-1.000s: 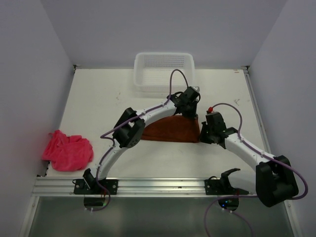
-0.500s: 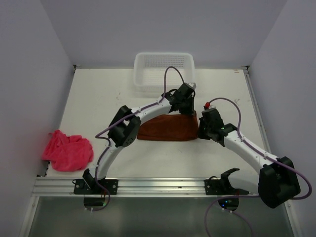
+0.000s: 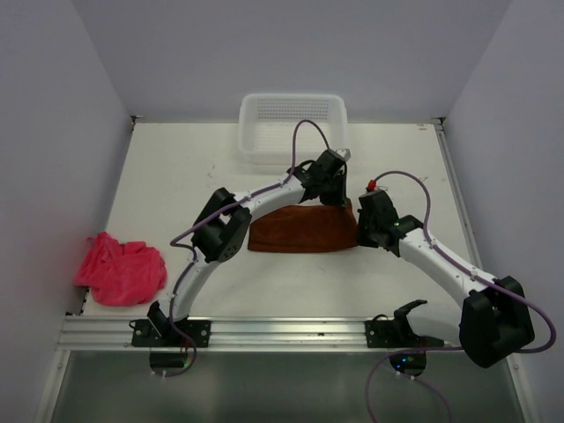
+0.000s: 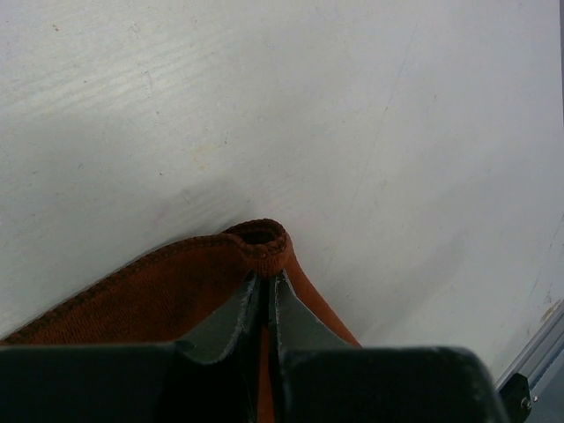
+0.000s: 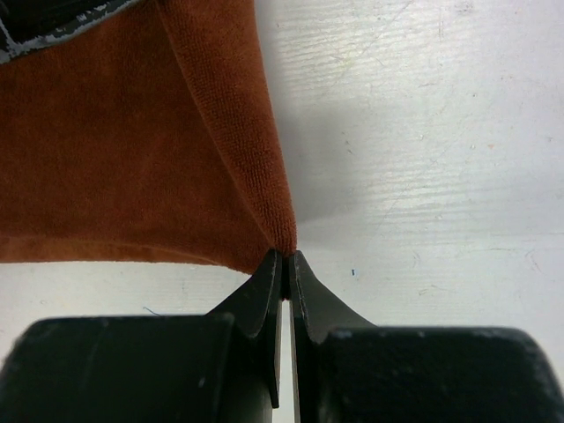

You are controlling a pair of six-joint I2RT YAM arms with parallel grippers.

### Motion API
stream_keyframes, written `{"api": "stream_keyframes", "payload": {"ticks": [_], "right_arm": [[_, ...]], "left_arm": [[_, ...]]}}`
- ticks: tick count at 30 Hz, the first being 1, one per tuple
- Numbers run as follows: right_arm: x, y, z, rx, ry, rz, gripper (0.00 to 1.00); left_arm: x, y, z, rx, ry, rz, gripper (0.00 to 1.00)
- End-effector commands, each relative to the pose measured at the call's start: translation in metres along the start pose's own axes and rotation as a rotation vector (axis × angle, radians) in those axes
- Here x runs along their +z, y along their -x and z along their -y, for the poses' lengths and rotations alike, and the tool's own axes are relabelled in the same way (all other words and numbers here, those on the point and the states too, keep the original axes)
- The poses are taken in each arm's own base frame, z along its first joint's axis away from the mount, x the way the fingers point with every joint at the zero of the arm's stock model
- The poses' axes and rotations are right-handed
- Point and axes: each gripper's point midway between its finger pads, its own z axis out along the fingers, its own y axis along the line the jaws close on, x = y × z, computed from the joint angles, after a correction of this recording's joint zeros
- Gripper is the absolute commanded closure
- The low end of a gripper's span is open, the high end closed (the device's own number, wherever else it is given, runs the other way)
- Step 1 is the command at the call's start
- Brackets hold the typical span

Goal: Roll the towels
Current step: Roll the towel

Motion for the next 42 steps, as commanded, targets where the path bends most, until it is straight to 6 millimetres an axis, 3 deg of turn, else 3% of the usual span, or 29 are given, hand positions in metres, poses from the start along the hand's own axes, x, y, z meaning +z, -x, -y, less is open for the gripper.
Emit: {"api": "stream_keyframes", "payload": {"ticks": [1, 10, 22, 29, 33, 42], "right_arm": [[-0.004, 0.012, -0.003, -0.036, 0.005, 0.025, 1.0], [0.002, 0.01, -0.025, -0.095, 0.068, 0.004, 1.0], [0.006, 0.012, -0.031, -0.101, 0.074, -0.001, 1.0], [0.009, 0.013, -0.037, -0.064, 0.093, 0.004, 0.77], [0.011, 0.013, -0.039, -0.048, 0.082, 0.014, 0.54], [0.02, 0.019, -0.041, -0.017, -0.005, 0.051, 0.47]], "left_arm": [[-0.029, 0.043, 0.023, 0.039, -0.087, 0.113, 0.94], [-0.023, 0.034, 0.01, 0.044, -0.075, 0.089, 0.98], [-0.013, 0.022, -0.017, 0.03, -0.037, 0.071, 1.0], [-0.007, 0.017, -0.027, 0.022, -0.026, 0.056, 1.0], [-0.006, 0.014, -0.028, 0.019, -0.03, 0.051, 1.0], [-0.006, 0.013, -0.027, 0.017, -0.04, 0.048, 1.0]]}}
